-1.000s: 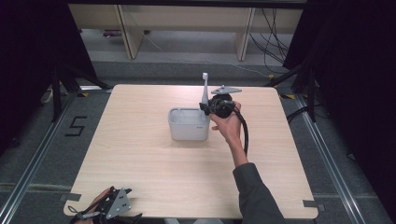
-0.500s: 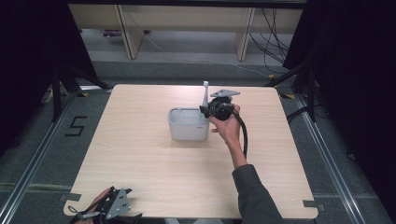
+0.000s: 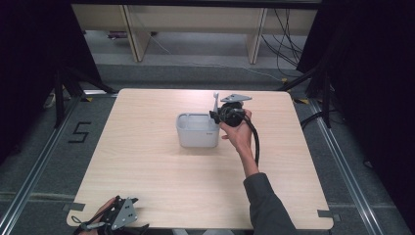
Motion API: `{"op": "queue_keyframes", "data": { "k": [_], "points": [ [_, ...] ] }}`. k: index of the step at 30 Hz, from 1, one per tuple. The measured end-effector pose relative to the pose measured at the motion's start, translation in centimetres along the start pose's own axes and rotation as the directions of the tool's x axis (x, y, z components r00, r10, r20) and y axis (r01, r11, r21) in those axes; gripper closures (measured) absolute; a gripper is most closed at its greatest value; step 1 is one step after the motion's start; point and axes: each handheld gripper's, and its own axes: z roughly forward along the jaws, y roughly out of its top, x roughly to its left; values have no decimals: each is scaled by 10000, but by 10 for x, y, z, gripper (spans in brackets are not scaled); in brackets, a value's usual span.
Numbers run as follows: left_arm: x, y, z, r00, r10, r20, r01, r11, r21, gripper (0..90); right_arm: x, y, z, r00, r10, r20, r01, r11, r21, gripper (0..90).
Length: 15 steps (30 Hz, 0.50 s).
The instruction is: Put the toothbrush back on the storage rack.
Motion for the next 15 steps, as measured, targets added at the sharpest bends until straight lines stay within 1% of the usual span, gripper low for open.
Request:
{"op": "queue_keyframes", "data": {
  "k": [1, 3, 4, 5, 6, 7, 9, 11, 12, 13, 14, 15],
  "points": [
    [0, 0, 0, 10000, 1, 64, -2, 10000, 51, 156, 0, 0, 0, 10000, 21, -14, -21, 10000, 4, 688],
    [-1, 0, 1, 9998, -13, -205, 12, 10000, -39, 156, 0, 0, 0, 10000, 10, -30, -10, 10000, 8, 676],
    [-1, 0, 1, 9998, -13, -205, 12, 10000, -39, 156, 0, 0, 0, 10000, 10, -30, -10, 10000, 8, 676],
    [1, 0, -2, 9996, 266, 84, -268, 9993, 257, 156, 1, -1, 0, 10000, 68, 32, -68, 10000, 25, 659],
    [1, 0, -2, 9996, 261, 70, -262, 9994, 244, 156, 3, -1, 0, 9998, 184, 126, -184, 9998, 8, 600],
    [-1, 0, 1, 9999, -3, -102, 2, 10000, -64, 156, 3, -1, 0, 9997, 180, 147, -181, 9998, 39, 579],
    [0, 0, -1, 9998, 185, -5, -185, 9997, 170, 156, 4, -1, -2, 9997, 230, 108, -230, 9997, 45, 562],
    [0, 0, -1, 9999, 169, -12, -169, 9997, 158, 156, 3, -1, -2, 10000, -11, 90, 11, 10000, 2, 515],
    [0, 0, -1, 9999, 151, -20, -151, 9998, 157, 156, 2, -2, -3, 9999, -47, 145, 47, 10000, 16, 492],
    [0, 0, -1, 9999, 151, -20, -151, 9998, 157, 156, 4, -2, -4, 9996, 265, 29, -266, 9996, 103, 473],
    [2, 1, -3, 9993, 257, 260, -268, 9987, 429, 156, 3, -3, -4, 9999, 125, 54, -126, 9999, 35, 450],
    [0, 0, 0, 10000, 52, -46, -52, 10000, -21, 156, 3, -3, -5, 9999, 30, 129, -30, 10000, 2, 429]
  ]
}}
